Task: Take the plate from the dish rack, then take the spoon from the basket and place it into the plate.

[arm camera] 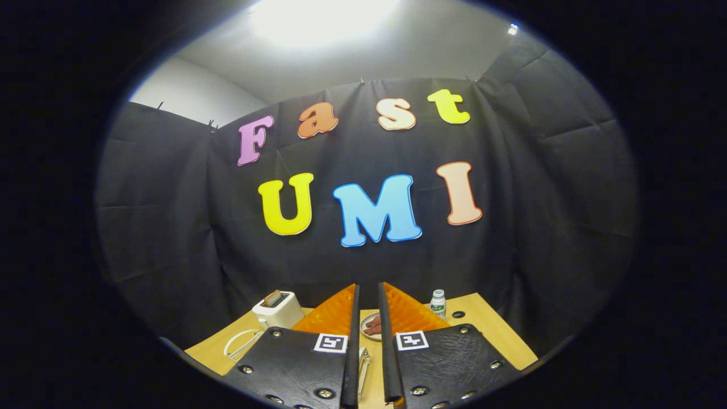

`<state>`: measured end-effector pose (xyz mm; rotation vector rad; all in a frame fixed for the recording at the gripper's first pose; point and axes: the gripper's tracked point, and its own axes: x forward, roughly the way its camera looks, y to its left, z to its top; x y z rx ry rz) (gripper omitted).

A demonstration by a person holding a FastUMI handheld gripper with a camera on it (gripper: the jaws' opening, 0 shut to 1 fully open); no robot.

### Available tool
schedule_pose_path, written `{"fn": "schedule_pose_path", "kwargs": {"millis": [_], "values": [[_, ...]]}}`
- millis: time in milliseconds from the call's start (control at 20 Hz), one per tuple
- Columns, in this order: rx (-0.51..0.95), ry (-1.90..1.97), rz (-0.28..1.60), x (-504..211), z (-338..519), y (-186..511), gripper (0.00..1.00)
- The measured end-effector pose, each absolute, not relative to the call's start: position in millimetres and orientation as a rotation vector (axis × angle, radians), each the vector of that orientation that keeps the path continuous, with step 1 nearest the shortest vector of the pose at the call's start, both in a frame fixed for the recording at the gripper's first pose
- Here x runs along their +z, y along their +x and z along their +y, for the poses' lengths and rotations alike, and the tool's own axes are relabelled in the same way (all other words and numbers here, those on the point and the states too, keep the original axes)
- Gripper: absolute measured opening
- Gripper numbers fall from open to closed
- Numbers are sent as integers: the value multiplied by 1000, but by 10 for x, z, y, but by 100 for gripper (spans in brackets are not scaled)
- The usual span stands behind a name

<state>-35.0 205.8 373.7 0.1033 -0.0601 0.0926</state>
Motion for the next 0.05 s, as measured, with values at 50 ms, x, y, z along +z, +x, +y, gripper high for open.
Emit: {"fn": "schedule_pose_path", "kwargs": {"millis": [50], "values": [[78,97,-72,3790,1983,-352,17]]}}
